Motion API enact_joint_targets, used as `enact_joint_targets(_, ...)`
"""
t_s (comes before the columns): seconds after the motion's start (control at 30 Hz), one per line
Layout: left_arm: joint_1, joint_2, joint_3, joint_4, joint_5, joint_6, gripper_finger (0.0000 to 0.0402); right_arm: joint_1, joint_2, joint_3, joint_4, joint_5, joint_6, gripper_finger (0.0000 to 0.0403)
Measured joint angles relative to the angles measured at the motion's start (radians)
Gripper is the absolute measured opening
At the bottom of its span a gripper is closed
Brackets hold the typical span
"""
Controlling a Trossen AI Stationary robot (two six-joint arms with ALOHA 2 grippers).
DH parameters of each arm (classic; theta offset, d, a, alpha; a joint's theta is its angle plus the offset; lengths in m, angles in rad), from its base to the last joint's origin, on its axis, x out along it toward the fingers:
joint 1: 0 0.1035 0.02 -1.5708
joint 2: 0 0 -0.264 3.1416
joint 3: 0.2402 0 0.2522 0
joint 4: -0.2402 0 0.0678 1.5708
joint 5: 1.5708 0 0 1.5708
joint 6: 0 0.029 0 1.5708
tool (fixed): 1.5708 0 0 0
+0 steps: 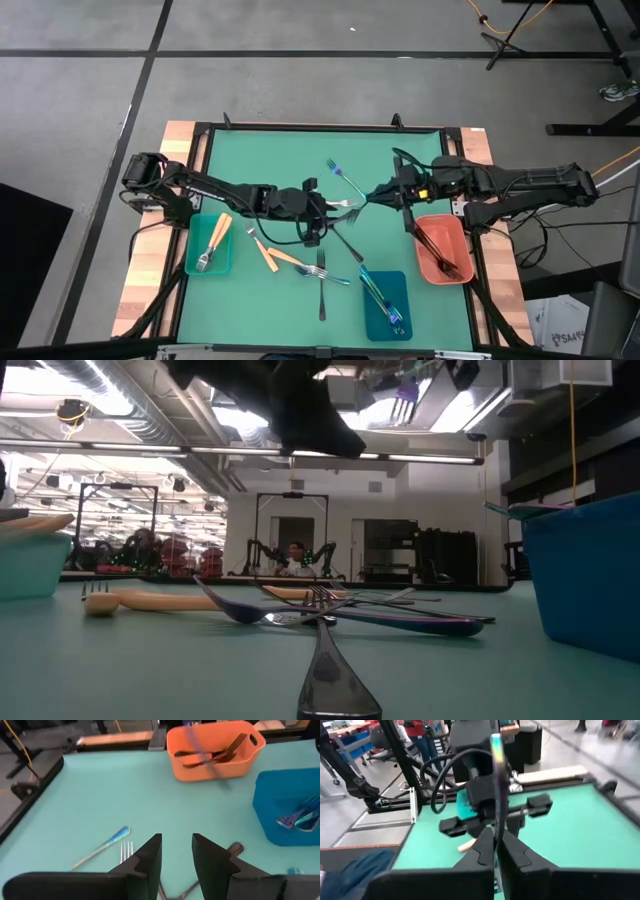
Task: Sort silverware by color (type)
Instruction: Put the blue fork into the blue bin
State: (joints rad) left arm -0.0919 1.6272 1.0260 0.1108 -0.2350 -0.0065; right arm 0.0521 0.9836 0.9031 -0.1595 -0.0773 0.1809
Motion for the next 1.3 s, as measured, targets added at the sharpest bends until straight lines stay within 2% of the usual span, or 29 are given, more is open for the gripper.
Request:
enact_joint_targets(0.27,0.0,0.0,0.0,-0.03,0.0,-0.018,0.0102,0.001,0.003,0.0,-0.11,-0.119,0.191,0.0)
enact_joint_targets(0.4,0.0,0.0,0.0,-0.03,0.0,-0.018,0.0102,0.023,0.019,0.0,-0.178,-0.136,0.293,0.0)
enact_joint_targets(0.8,0.0,0.0,0.0,-0.03,0.0,-0.018,0.0102,0.264,0.167,0.0,-0.211,-0.144,0.523,0.0)
enact_joint_targets(0.97,0.0,0.0,0.0,-0.029,0.0,-0.018,0.0102,0.356,0.233,0.0,-0.213,-0.115,0.619,0.0)
enact_joint_targets(1.3,0.0,0.0,0.0,-0.029,0.001,-0.018,0.0102,0.46,0.349,0.0,-0.211,-0.118,0.744,0.0)
